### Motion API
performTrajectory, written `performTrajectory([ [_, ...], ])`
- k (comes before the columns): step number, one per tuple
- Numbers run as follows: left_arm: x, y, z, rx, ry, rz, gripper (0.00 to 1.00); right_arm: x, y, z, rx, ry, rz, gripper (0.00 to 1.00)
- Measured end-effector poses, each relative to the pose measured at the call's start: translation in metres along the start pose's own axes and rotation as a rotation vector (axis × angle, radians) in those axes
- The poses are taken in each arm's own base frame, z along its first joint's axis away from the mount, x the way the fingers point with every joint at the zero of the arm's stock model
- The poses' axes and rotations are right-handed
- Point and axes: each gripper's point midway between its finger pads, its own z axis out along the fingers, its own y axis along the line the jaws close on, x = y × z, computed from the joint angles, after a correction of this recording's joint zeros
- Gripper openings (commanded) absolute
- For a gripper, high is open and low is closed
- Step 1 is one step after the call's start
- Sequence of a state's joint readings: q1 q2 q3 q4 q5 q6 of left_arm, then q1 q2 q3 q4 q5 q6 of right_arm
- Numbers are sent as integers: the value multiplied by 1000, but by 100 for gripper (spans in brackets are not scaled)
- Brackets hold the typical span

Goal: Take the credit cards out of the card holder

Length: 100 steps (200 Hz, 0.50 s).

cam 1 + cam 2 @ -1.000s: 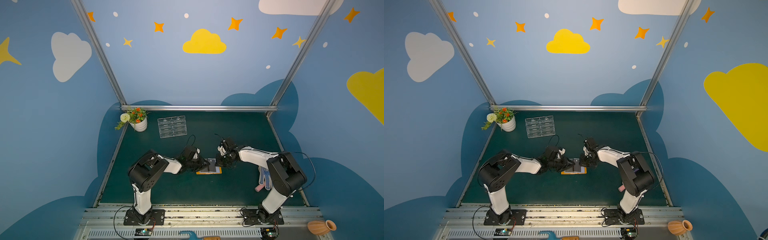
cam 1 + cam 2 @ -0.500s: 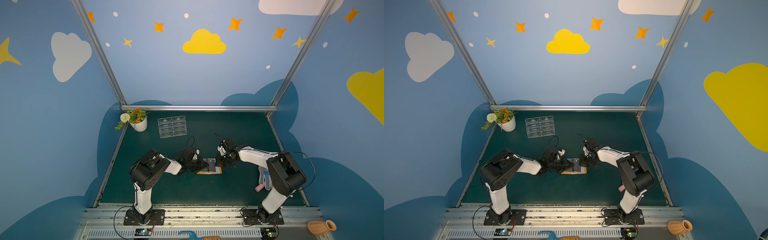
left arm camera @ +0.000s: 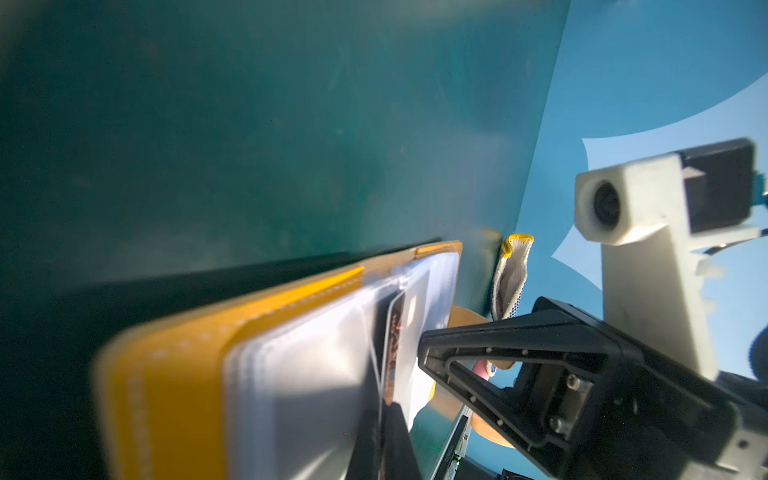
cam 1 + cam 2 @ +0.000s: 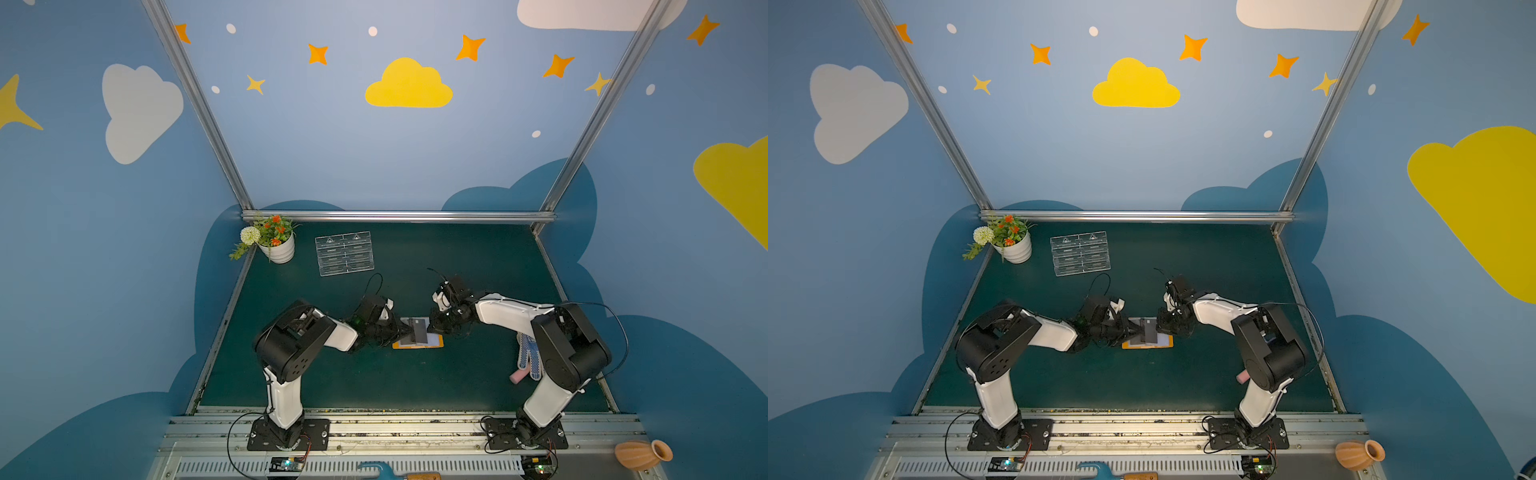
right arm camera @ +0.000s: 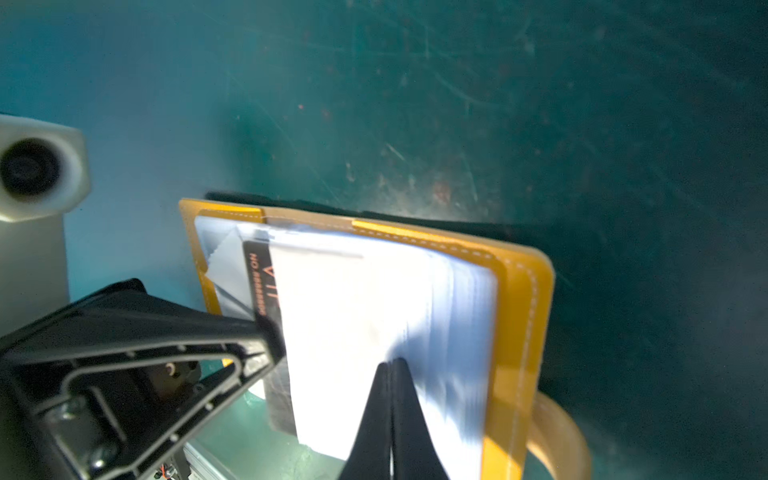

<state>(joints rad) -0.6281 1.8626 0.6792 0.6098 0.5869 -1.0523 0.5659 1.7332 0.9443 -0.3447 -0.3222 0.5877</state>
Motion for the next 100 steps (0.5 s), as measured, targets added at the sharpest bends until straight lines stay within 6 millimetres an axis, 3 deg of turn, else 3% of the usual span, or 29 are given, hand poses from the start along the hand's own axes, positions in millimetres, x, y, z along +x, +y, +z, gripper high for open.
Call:
performTrajectory([
  [62,0,0,-4,12,-1,-1,5,1,1,0,-5,4,0,0],
  [100,2,-7,-5,55,2,5,35,1,1,1,-7,6,0,0],
])
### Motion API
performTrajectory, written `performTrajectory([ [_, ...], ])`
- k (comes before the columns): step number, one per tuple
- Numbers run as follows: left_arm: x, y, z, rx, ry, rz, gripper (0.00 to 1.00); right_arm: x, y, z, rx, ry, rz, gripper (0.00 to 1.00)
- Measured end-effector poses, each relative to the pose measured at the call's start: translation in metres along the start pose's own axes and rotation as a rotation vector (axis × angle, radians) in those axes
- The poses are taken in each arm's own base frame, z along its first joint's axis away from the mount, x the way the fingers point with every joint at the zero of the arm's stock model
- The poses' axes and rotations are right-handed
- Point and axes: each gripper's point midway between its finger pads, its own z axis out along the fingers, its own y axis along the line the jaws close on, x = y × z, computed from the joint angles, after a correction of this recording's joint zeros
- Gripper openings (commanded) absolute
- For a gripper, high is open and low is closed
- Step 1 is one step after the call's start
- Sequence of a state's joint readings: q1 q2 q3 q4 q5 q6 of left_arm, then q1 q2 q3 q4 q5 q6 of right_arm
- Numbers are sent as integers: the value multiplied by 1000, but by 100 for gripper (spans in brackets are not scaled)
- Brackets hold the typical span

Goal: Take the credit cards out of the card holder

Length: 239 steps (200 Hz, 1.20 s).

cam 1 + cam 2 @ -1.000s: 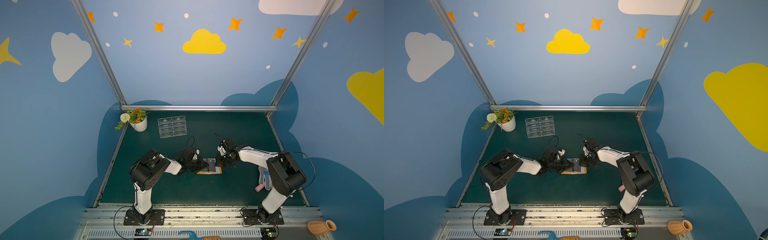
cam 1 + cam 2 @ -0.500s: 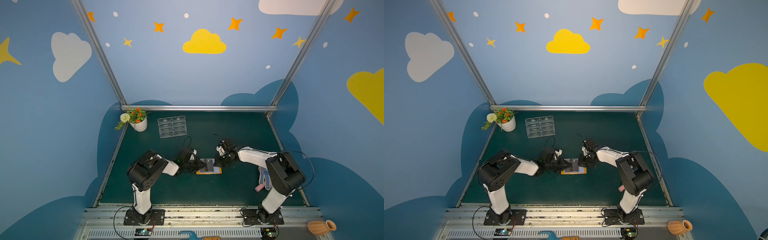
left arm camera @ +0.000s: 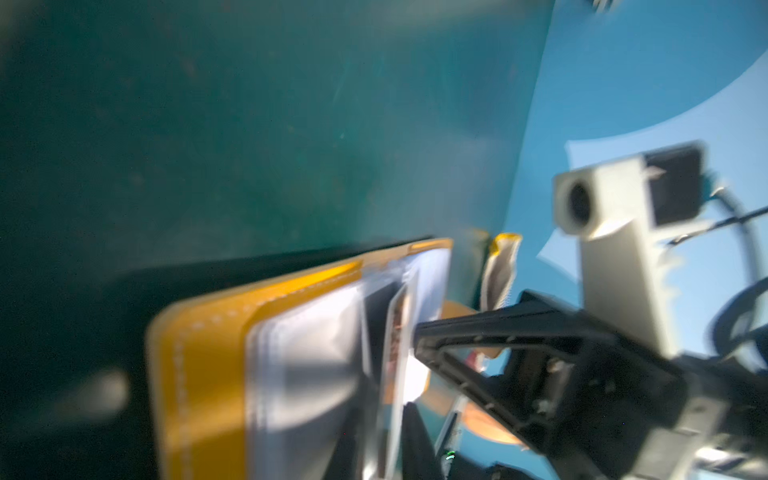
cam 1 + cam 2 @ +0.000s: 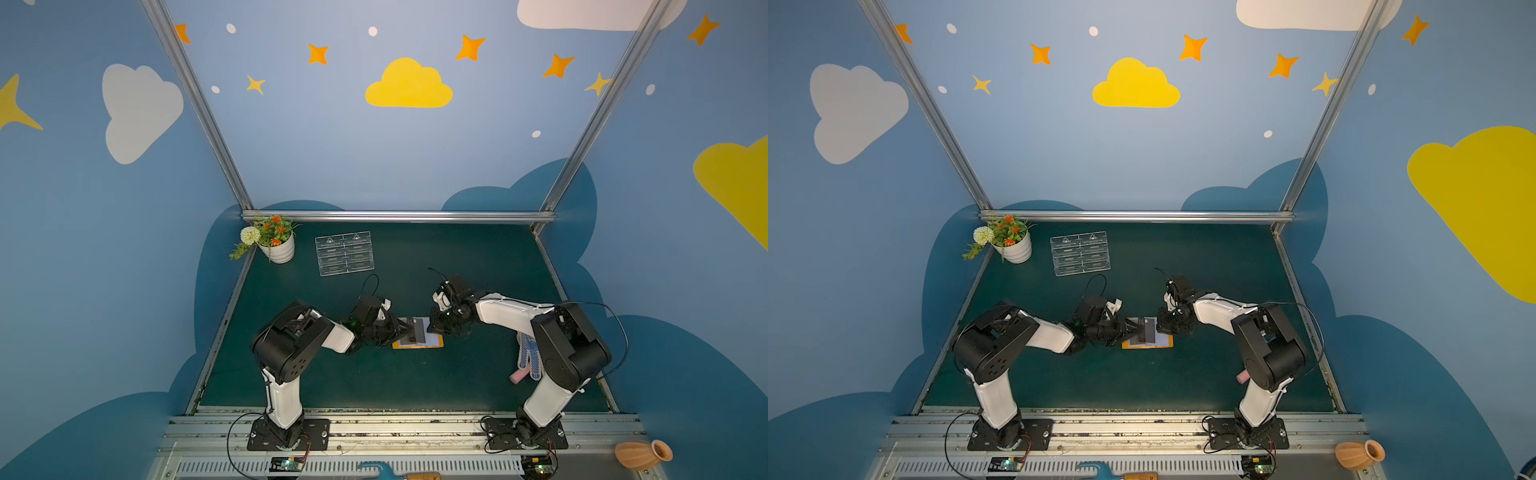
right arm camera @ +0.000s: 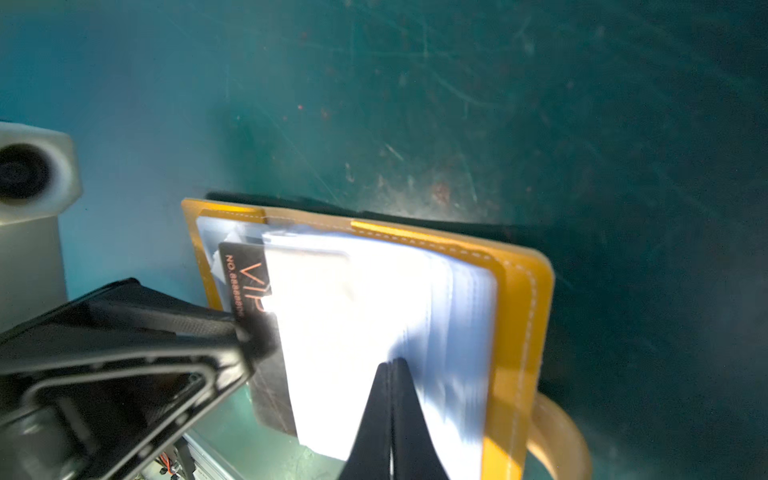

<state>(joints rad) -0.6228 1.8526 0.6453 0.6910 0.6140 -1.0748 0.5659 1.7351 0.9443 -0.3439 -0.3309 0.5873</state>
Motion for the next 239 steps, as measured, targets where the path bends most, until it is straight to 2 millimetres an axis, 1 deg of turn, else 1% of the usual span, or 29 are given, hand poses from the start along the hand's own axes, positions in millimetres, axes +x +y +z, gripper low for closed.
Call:
performTrajectory([
  [9,0,-3,0,13,1,1,40,0,0,0,0,0,-1,0],
  [20,1,-7,1,25,1,9,42,0,1,0,0,1,-1,0],
  [64,4,-10,2,33,7,12,41,0,2,1,-3,3,-4,0],
  [135,5,-8,5,35,14,10,37,0,3,2,-4,5,-5,0],
  [175,6,-7,8,35,19,9,31,-1,4,2,-8,8,-5,0],
  [212,7,-3,9,27,25,3,19,-1,5,3,-9,9,-6,0],
  [239,7,0,10,19,26,1,12,-1,5,3,-9,10,-6,0],
])
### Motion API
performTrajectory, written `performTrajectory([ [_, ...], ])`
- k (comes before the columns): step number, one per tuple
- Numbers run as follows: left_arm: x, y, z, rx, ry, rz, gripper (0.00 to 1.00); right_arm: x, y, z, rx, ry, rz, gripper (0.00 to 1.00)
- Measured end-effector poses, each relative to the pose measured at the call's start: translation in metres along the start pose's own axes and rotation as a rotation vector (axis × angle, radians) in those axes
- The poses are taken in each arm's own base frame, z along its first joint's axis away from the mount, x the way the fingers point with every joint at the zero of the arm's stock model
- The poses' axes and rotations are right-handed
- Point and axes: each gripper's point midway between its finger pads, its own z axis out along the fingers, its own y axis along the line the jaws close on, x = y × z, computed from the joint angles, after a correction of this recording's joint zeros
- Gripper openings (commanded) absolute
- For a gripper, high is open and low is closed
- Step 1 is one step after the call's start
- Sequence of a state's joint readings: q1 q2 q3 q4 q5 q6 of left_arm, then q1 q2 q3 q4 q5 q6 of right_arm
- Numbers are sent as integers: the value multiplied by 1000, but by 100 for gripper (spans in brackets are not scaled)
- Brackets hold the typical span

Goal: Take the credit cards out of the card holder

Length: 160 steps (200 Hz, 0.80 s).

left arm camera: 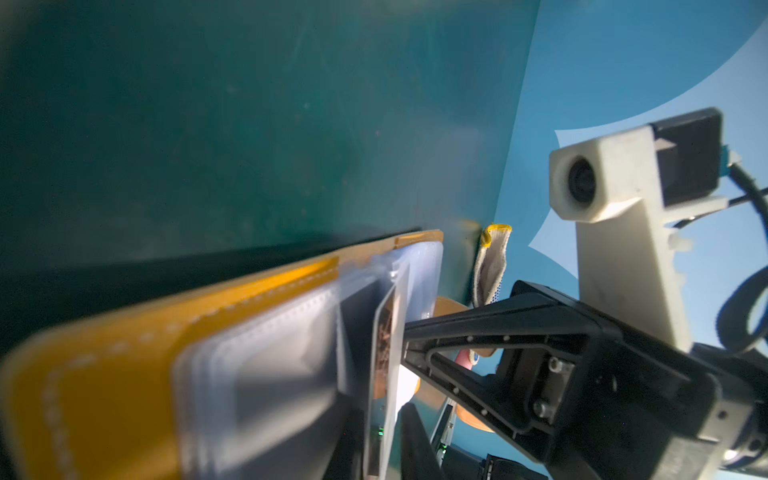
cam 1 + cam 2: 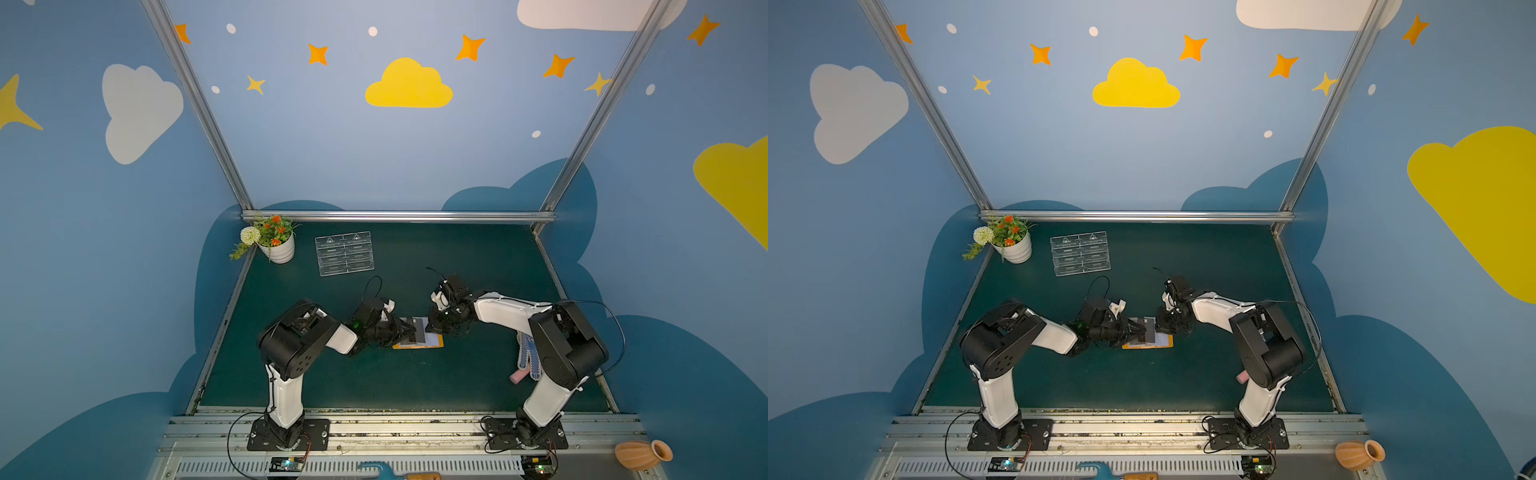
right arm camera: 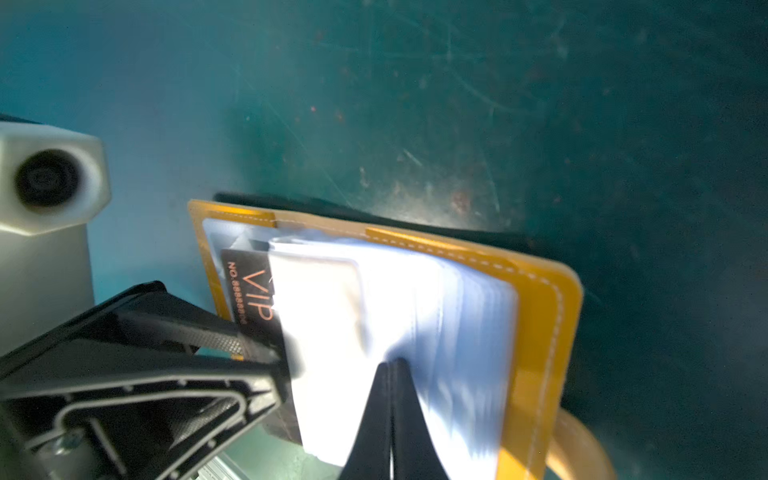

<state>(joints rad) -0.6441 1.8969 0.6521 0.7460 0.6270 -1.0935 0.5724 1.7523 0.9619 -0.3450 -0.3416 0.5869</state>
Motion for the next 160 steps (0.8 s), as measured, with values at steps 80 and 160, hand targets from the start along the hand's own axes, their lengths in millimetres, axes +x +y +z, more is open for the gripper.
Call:
performTrajectory([
  [80,-4,4,-5,-2,-5,-14,4,0,0,0,1,1,0,0],
  [160,-18,7,-26,21,-51,-58,4,0,2,-1,-4,1,2,0],
])
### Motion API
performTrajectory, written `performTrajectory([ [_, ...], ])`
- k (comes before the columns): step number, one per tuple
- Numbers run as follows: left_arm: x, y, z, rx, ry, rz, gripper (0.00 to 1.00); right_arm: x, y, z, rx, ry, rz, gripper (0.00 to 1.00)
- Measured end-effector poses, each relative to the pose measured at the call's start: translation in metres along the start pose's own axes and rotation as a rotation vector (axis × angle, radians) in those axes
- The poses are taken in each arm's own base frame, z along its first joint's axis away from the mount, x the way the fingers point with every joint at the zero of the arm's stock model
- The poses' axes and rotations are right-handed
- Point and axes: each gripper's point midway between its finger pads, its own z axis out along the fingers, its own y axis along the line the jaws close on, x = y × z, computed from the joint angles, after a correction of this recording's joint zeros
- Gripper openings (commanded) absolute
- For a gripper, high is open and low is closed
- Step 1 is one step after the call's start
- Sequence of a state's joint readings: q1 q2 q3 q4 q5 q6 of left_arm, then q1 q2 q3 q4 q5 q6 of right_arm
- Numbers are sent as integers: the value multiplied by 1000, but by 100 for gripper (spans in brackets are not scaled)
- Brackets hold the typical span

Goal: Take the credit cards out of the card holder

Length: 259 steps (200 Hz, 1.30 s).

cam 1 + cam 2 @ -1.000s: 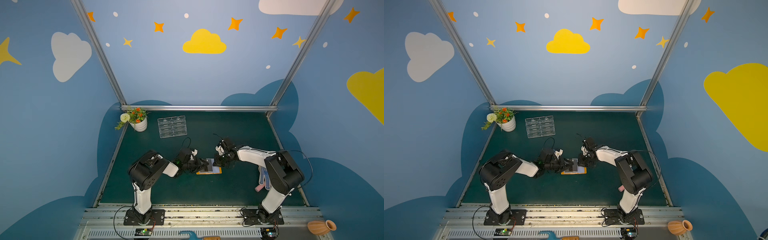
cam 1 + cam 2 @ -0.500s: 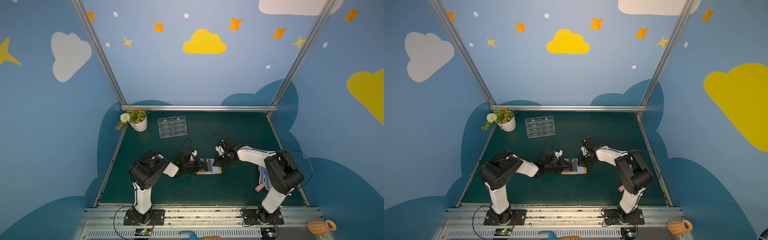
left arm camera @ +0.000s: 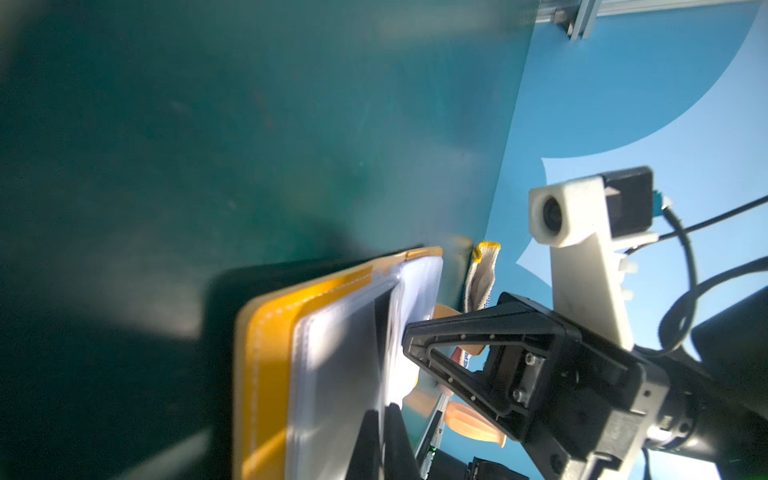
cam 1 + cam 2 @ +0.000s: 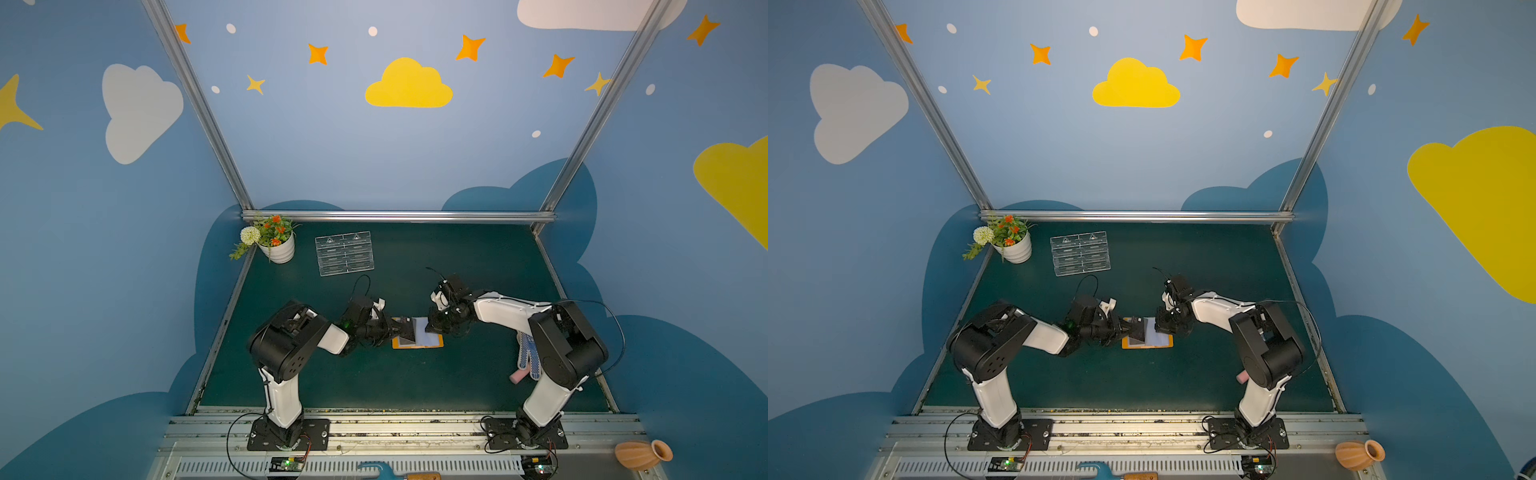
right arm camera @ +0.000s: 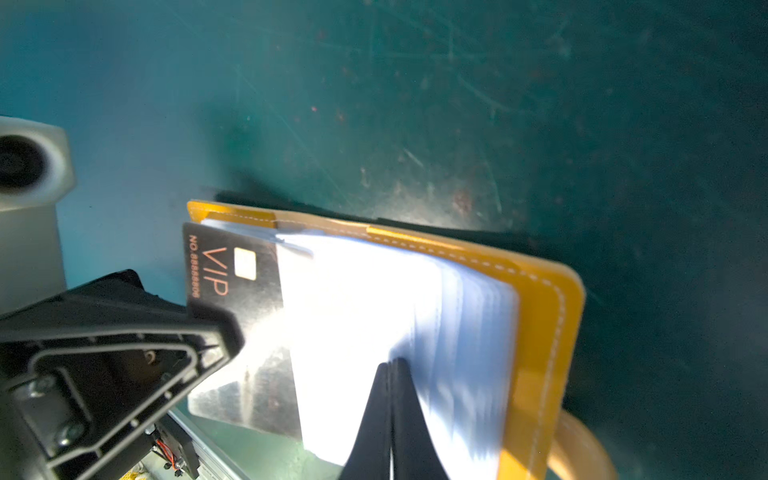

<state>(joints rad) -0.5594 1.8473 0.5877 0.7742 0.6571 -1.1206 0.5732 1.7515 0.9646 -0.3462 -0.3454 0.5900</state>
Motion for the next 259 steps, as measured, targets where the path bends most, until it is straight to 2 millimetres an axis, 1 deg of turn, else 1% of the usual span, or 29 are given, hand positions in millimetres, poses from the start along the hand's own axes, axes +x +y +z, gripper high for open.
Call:
performTrajectory([
  [13,-2,-1,-2,7,-5,-11,4,1,2,0,-11,4,4,6],
  [28,-5,-5,-3,21,-13,-16,4,1,4,-2,-21,5,15,23],
  [56,-8,-11,-4,45,-24,-22,4,0,15,-14,-61,-9,14,47],
  [85,-11,-16,-5,67,-29,-29,4,-6,32,-36,-123,-55,0,61],
  [109,-13,-19,-7,81,-35,-33,4,-12,40,-53,-166,-89,11,71],
  [141,-17,-21,-9,91,-43,-39,4,-17,47,-65,-218,-113,32,74],
  [171,-18,-21,-18,96,-58,-47,4,-16,49,-66,-265,-114,59,79],
  [185,-19,-24,-23,104,-67,-52,4,-14,50,-66,-295,-113,76,80],
  [221,-26,-48,-34,165,-104,-69,4,-15,61,-72,-404,-140,121,82],
  [259,-38,-79,-47,250,-170,-110,4,-27,80,-88,-548,-219,157,81],
])
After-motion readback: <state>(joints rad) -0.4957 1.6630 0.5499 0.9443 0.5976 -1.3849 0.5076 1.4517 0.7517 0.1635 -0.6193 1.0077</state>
